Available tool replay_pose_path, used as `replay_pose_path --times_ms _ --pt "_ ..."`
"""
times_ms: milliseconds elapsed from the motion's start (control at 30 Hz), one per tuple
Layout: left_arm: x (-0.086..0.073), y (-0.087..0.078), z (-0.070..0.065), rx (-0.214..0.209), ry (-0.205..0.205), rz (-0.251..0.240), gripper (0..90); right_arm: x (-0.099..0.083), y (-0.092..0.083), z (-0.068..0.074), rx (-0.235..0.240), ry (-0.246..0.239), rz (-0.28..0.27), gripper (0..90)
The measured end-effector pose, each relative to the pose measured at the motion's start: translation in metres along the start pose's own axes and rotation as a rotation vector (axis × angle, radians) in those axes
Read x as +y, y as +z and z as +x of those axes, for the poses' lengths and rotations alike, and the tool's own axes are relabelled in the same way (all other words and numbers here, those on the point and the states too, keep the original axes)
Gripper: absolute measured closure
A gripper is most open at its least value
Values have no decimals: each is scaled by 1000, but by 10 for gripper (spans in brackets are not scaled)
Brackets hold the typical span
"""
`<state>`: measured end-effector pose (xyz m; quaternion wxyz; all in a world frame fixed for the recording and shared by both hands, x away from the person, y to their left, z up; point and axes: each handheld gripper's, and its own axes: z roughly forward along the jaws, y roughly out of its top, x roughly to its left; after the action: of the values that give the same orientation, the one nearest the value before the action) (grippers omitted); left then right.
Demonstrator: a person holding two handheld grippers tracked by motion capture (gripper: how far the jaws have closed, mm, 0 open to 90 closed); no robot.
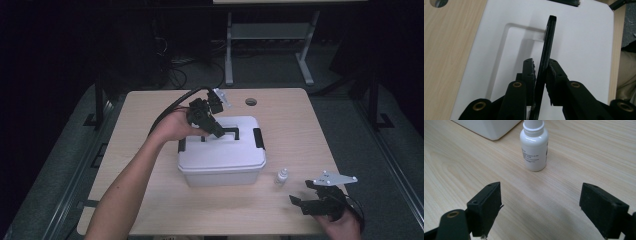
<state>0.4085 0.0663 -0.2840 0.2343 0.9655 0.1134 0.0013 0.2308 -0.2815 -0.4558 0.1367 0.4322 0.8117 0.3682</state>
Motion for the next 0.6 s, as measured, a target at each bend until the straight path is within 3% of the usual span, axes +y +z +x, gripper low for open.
replay_pose_path --times_ms 200,600 --pt "1 0 1 -29 23 6 802 0 0 0 0 1 -1 172" --pt "2 -1 1 -34 66 21 822 -1 1 0 9 9 2 172"
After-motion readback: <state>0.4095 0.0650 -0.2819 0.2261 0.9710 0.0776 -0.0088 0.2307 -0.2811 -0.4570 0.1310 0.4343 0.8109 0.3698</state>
